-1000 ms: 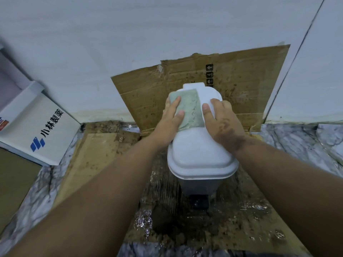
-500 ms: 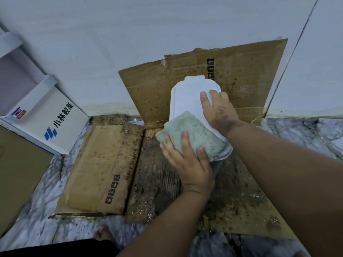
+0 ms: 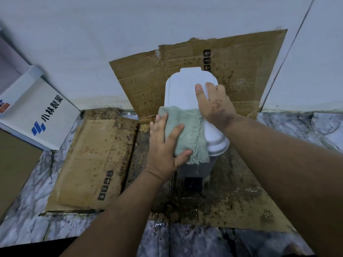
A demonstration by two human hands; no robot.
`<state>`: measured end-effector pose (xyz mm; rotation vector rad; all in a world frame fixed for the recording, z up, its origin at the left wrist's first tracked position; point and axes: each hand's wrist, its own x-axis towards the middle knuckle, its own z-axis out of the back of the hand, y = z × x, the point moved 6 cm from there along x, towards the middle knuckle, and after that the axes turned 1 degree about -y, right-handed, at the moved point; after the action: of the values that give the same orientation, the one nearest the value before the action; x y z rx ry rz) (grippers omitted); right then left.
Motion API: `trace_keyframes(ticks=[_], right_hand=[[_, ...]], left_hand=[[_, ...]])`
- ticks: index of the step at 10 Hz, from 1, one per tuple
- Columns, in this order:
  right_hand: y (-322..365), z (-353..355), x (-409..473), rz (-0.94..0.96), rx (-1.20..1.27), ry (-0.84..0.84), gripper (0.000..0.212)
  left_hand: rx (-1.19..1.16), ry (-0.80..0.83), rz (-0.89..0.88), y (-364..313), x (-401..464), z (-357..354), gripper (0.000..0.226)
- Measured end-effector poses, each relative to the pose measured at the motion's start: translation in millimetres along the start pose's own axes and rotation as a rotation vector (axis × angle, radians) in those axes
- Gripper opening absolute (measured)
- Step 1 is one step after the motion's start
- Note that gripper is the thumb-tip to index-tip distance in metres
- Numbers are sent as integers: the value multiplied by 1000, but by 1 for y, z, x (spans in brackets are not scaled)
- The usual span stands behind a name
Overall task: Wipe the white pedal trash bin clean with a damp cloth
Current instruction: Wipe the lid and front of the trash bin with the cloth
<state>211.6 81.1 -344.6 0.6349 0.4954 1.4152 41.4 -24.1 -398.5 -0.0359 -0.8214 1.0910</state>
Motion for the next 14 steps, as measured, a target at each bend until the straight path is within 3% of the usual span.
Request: trace_keyframes(ticks=[1,2,3,4,5,6,7,9,12,13,14], right_hand=[[-3,-4,4,2,-36,6,72],[-6,-4,5,-19,33,-28,52],[-6,-5,4,-43,85,-26,48],[-6,-7,0,-48,171,-47,39],[-1,-2,1,-23,44,3,60],[-2,1,1,7,-26,18,63],[-3,0,1,2,-10,29,61],[3,-2,-2,14,-9,41,66],[6,-1,-5,-26,4,18,91],[6,-2,-5,-30,-2,45,80],[5,0,-5,-38,44,11,75]], left_hand=[[167,-93,156,-32,-6,-10,63],[291,-154,126,-51,-7,-19,64],[257,-148,-107,-32,-9,-13,62],[-113,9,-161,7,-1,2,62],[-441,154,45,20,6,8,61],[-550,133,302,7,7,8,56],[-443,244,338,-1,19,12,67],[-281,621,247,-2,46,31,81],[-227,766,50,15,63,41,81],[-230,772,95,17,61,45,79],[-252,631,169,3,44,34,75]])
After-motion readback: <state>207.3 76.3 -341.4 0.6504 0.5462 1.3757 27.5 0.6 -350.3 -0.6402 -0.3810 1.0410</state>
